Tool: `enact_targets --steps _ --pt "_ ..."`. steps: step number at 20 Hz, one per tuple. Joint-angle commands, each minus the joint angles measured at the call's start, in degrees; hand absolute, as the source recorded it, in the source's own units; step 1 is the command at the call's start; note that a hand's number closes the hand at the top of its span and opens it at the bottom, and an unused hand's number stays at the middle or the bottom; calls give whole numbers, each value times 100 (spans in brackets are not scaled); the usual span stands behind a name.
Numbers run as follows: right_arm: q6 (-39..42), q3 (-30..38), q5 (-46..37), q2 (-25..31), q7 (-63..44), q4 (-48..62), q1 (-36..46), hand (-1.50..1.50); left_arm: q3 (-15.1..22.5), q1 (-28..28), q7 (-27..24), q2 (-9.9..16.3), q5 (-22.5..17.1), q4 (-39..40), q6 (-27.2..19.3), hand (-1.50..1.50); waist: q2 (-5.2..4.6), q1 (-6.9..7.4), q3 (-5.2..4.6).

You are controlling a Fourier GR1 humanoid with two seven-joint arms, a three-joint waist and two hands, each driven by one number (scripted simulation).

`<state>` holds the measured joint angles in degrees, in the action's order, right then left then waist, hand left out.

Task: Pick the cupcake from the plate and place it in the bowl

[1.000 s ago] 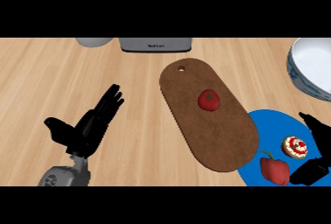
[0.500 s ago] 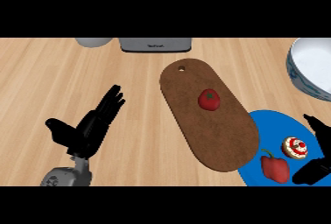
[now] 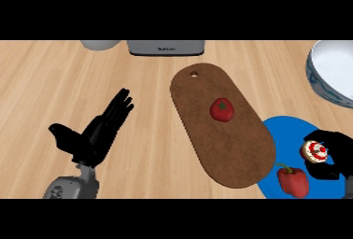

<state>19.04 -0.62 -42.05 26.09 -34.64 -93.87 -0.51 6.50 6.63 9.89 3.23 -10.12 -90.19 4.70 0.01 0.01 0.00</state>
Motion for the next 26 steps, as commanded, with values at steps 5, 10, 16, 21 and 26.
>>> enact_targets --steps 5,10,16,21,26 --pt "-111 -62 -512 -267 469 5 -48 150 260 -73 310 -308 321 -293 -291 0 4 -7 0" --pt "-212 18 -907 -255 830 176 -104 150 -139 -31 399 -76 6 -368 31 0 3 -5 0" --pt "82 -1049 -862 623 3096 346 -58 150 32 -85 169 -114 152 -219 41 0 -2 87 8" --pt "-194 -774 -1180 760 3215 -158 -124 150 -254 -79 -30 35 49 42 212 0 6 -33 -3" --pt "-259 -10 -868 985 3240 -1089 -498 150 -300 54 45 -74 53 102 83 0 14 -97 -5"
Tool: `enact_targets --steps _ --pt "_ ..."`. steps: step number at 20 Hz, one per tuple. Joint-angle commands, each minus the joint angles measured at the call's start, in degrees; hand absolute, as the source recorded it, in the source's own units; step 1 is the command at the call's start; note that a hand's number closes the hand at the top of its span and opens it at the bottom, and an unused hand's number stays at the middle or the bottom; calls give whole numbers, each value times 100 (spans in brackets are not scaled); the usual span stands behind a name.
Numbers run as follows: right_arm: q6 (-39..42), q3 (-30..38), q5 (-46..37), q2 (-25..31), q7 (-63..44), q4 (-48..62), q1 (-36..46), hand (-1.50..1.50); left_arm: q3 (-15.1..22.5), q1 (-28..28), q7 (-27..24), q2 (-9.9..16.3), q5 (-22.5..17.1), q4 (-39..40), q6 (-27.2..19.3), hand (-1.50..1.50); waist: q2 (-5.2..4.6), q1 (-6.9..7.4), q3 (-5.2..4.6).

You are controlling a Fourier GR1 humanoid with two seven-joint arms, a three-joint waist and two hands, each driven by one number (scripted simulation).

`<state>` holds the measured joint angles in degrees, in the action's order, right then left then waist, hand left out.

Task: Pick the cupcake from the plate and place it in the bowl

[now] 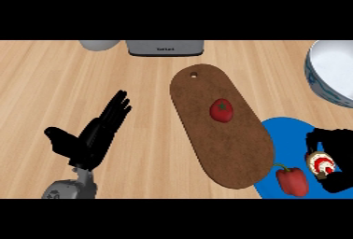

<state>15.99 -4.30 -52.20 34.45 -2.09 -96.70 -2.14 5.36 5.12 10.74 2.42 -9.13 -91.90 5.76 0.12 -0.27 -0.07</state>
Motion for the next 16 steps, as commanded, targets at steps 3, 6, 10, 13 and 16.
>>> enact_targets --steps 3,6,10,13,16 --pt "670 1054 1036 267 -23 -1469 -174 150 -80 101 -49 -11 -12 158 11 0 11 -82 0" --pt "755 1435 1264 173 -354 -2248 -180 150 -63 -204 -173 14 6 41 45 0 19 -73 -2" --pt "1270 2400 1939 410 -672 -2997 -42 150 -60 49 -114 -32 48 256 15 0 17 -108 -1" --pt "1647 3295 2542 600 -732 -3028 53 150 -74 245 -47 -124 113 266 -144 0 13 -96 2" --pt "2149 3523 3029 705 -1351 -2942 716 150 -9 -38 128 -21 74 -97 -29 0 7 9 2"
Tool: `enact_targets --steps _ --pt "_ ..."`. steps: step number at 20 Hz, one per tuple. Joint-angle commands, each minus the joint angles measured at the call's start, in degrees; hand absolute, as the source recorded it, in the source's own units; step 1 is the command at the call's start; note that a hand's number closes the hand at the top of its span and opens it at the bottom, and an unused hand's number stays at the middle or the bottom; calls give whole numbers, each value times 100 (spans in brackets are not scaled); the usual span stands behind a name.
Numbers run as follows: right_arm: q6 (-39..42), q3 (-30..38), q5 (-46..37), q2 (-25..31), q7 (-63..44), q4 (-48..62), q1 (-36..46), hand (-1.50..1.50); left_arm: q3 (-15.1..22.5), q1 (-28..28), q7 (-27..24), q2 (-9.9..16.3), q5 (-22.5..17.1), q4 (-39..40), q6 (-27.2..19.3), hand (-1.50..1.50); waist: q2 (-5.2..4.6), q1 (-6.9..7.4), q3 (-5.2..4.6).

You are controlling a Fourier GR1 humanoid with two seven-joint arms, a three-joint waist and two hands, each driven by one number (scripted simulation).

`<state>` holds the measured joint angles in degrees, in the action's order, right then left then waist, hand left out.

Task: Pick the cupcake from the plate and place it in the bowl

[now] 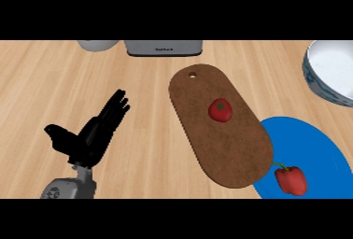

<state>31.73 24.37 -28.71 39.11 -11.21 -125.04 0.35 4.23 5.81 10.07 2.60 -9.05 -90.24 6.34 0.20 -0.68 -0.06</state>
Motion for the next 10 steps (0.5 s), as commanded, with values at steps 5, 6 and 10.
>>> enact_targets --steps 5,6,10 --pt "76 544 346 219 -41 977 1062 150 244 77 -60 -249 281 58 -297 0 -23 78 5" --pt "-28 280 181 270 -94 1261 1350 150 29 298 432 -97 59 -167 -185 0 -26 105 5" --pt "-385 -56 -278 453 25 2303 1953 150 75 -41 -297 -93 116 144 94 0 -36 143 5"
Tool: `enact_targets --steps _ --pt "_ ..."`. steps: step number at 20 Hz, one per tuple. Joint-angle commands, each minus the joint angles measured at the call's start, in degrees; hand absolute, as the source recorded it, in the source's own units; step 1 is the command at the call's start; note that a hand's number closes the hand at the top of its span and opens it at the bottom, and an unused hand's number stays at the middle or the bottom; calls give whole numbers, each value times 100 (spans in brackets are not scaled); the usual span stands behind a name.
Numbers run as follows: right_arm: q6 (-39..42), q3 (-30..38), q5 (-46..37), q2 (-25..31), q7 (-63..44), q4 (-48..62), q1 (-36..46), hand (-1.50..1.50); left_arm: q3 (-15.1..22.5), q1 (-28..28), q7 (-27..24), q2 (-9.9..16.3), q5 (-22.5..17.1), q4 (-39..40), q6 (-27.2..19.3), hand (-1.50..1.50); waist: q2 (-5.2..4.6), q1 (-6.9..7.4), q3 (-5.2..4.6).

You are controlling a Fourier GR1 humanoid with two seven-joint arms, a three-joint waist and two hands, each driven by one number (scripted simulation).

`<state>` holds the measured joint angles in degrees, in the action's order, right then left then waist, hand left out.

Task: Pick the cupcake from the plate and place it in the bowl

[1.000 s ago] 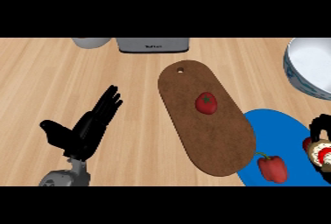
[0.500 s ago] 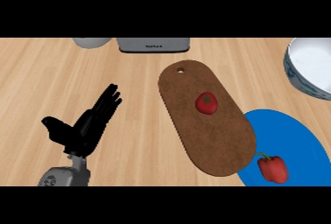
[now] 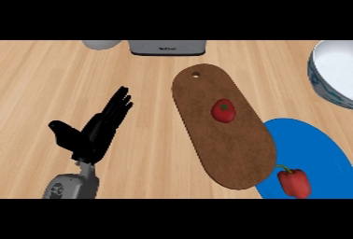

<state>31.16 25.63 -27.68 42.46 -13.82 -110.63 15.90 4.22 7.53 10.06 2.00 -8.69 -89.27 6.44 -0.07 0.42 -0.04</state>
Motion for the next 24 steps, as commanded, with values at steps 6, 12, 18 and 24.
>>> enact_targets --steps 6,12,18,24 --pt "-1051 -437 -656 114 985 2863 1391 150 65 56 -129 -4 30 188 141 0 -40 114 6" --pt "-2061 -839 -1388 164 2047 4802 2148 150 -2 153 275 47 -66 -142 90 0 -39 139 8" --pt "-3295 -1004 -2101 52 2728 6785 2845 150 137 9 -25 70 -41 1 157 0 -92 264 14" --pt "-3160 -1193 -2646 41 1987 8200 3291 150 302 -36 -146 -85 -8 -27 167 0 -147 435 19"
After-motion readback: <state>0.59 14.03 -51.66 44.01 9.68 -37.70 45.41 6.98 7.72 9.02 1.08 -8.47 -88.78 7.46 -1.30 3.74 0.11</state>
